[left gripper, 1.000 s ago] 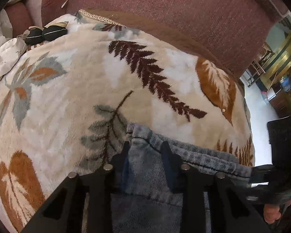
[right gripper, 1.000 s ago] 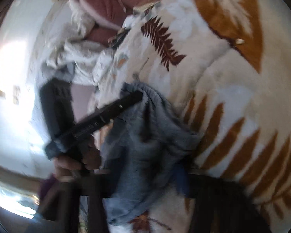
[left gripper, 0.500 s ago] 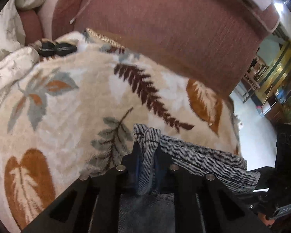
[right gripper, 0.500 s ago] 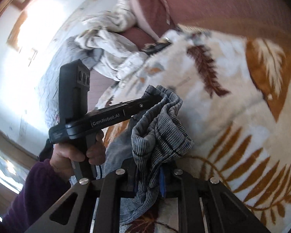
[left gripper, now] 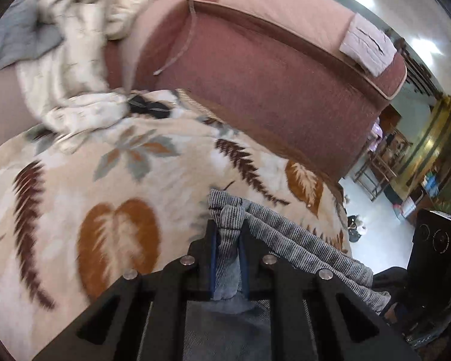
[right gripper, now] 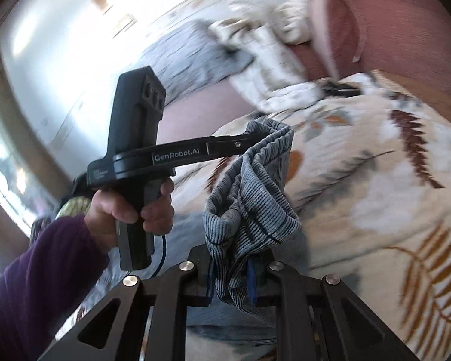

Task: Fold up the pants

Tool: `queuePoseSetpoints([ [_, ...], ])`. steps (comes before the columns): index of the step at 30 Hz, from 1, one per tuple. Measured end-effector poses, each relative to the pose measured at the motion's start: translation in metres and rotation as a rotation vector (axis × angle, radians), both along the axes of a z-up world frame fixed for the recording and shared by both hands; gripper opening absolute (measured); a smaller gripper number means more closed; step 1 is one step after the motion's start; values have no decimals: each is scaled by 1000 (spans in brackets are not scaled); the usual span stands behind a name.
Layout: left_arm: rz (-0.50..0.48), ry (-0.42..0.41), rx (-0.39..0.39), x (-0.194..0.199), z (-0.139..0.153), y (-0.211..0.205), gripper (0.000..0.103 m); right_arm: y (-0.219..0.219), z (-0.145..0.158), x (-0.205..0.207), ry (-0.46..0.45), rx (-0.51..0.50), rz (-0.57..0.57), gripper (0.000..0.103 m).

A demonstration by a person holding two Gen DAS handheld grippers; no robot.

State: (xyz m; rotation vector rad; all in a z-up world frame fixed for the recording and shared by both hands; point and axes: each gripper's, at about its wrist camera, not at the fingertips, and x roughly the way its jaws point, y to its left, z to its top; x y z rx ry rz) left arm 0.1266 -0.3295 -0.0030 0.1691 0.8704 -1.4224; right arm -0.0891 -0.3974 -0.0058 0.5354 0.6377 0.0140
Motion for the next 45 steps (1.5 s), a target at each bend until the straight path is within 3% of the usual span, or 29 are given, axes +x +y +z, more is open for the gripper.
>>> queuePoseSetpoints([
  [8, 132, 49, 22, 12, -33, 86, 14, 63, -25, 27, 115, -27, 195, 17],
  [11, 183, 47, 48, 15, -41, 108, 19, 78, -35, 34, 159, -40, 234, 17],
  [15, 297, 63, 71, 26, -40, 141, 19, 88, -46, 43, 205, -29, 272, 24],
  [17, 346, 77, 64, 30, -38, 157, 20, 89, -53, 47, 243, 38, 312, 51],
  [19, 383, 102, 51, 31, -34, 172, 20, 92, -55, 49, 253, 102, 363, 68],
  [21, 420, 112, 52, 26, -32, 187, 20, 97, -49, 43, 229, 87, 394, 68],
  [26, 452, 117, 93, 3, -34, 197, 22, 65, -40, 35, 141, 189, 317, 68],
  [33, 449, 84, 110, -41, -32, 178, 23, 6, -59, 26, 159, 366, 47, 68],
  [36, 419, 42, 133, -69, -36, 166, 23, -5, -62, 23, 149, 420, 16, 68],
  [40, 385, -32, 270, -98, -55, 157, 23, -8, -81, 36, 234, 512, 38, 69],
  [42, 368, -62, 278, -109, -60, 161, 23, -6, -94, 41, 297, 541, 32, 67],
  [45, 376, -86, 266, -114, -60, 169, 23, -7, -87, 41, 278, 536, 30, 67],
])
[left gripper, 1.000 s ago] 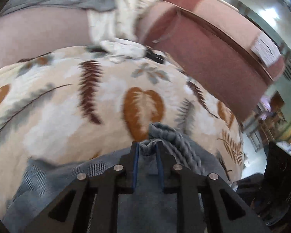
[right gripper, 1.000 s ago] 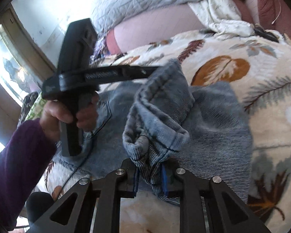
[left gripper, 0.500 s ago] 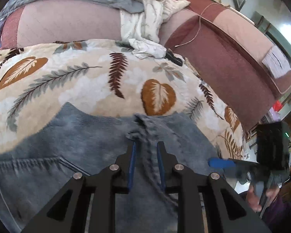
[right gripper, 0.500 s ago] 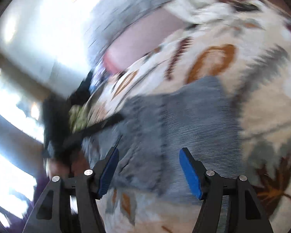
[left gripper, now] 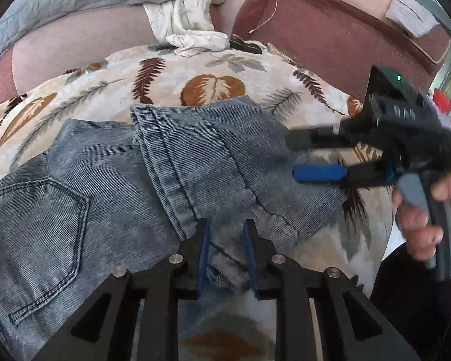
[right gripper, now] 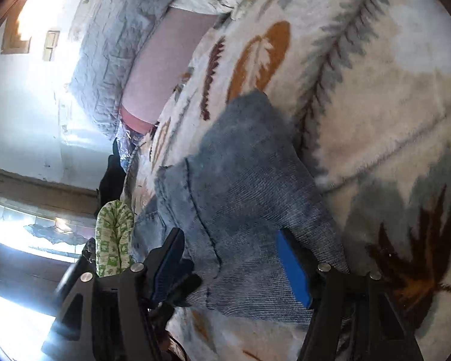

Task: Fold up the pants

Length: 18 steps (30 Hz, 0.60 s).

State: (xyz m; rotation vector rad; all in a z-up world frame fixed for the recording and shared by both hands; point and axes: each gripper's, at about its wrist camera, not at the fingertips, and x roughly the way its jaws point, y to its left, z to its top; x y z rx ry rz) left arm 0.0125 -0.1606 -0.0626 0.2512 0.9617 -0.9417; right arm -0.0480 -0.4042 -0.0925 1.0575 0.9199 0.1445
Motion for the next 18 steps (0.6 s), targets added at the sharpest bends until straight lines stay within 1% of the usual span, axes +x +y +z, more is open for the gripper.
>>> queuePoseSetpoints([
  [2, 24, 27, -36, 4, 1, 6, 23, 4, 13, 5, -50, -34, -3, 67],
  [4, 46, 42, -66, 6, 4, 13, 23, 14, 26, 17, -91, -57, 30, 68],
  [6, 60, 6, -80, 4, 13, 18, 23, 23, 35, 26, -114, -97, 51, 68],
  [8, 55, -23, -96, -2, 22, 23, 23, 36, 45, 39, -139, -158, 76, 68],
  [9, 57, -30, -94, -5, 26, 25, 23, 41, 49, 49, -155, -177, 84, 68],
  [10, 58, -33, -92, -7, 27, 27, 23, 46, 52, 59, -174, -191, 93, 68],
  [12, 50, -36, -99, -12, 27, 29, 23, 54, 51, 79, -183, -183, 115, 68],
  [15, 21, -57, -30, -19, 18, 26, 23, 64, 38, 105, -149, -127, 141, 67],
  [17, 1, -36, 20, -20, 5, 23, 23, 70, 25, 121, -126, -103, 147, 69],
  [18, -1, -28, 32, -20, 1, 23, 23, 72, 16, 128, -104, -91, 159, 69],
])
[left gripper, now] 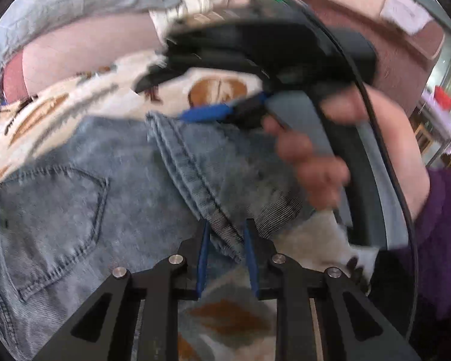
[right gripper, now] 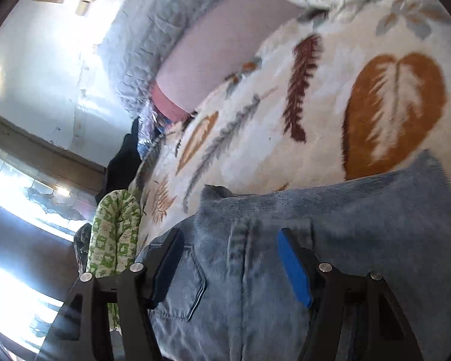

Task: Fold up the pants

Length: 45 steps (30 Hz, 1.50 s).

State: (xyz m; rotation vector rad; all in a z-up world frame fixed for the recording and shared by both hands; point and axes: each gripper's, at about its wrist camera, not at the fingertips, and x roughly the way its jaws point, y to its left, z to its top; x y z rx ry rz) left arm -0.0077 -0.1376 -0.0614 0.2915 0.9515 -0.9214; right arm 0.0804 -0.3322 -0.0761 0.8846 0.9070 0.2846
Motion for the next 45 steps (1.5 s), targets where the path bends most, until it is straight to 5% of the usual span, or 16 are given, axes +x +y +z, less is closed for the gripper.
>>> queuePoseSetpoints([
  [2, -2, 10, 0, 1, -3, 2, 24, 2, -19, 11, 74, -8, 13, 69],
  [6, 6, 26, -21, 2, 0, 9, 29, 7, -16, 13, 70, -41, 30, 69],
  [13, 108, -25, -47, -8, 20, 55, 33, 19, 17, 2, -55, -53, 22, 69],
  [20, 510, -129, -77, -16, 44, 167, 57, 94, 51, -10, -156, -110, 161, 71],
  [23, 749, -116, -104, -20, 45, 221, 70, 130, 57, -16, -175, -136, 241, 71],
  [26, 935, -42, -145, -26, 31, 268, 71, 166, 60, -19, -188, -214, 312, 72],
  [34, 1000, -70, -104, -30, 29, 276, 77, 210, 55, -22, -200, -252, 345, 72],
  [45, 987, -83, -9, -7, 18, 264, 78, 216, 47, -12, -194, -299, 349, 72],
])
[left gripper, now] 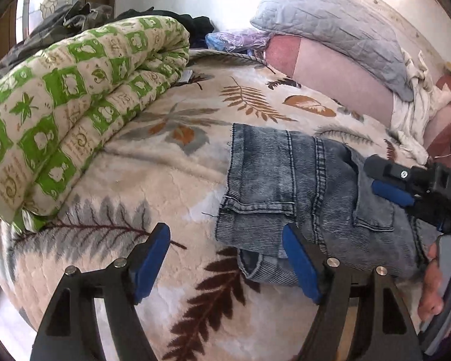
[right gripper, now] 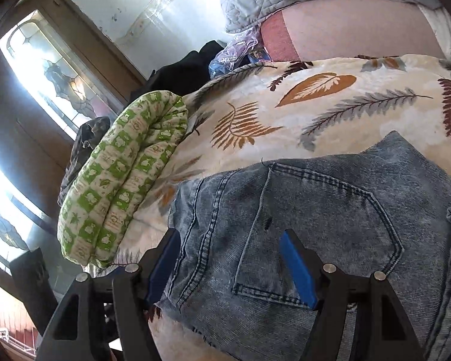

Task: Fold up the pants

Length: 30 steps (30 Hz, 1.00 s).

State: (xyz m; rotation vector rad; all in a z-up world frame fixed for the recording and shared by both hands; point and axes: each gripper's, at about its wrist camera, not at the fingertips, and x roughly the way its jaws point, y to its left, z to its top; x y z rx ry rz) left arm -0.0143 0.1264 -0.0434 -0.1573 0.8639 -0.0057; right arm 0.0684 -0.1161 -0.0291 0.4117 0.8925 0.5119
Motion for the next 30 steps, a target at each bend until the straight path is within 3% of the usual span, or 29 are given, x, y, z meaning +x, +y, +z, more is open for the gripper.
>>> queuePoseSetpoints([
  [12, -12, -21, 50, 6, 3, -8, 78, -1, 4, -3, -24, -7, -2, 73],
  [30, -20, -9, 51, 11, -1, -11, 78, -6, 7, -7, -36, -15, 2, 73],
])
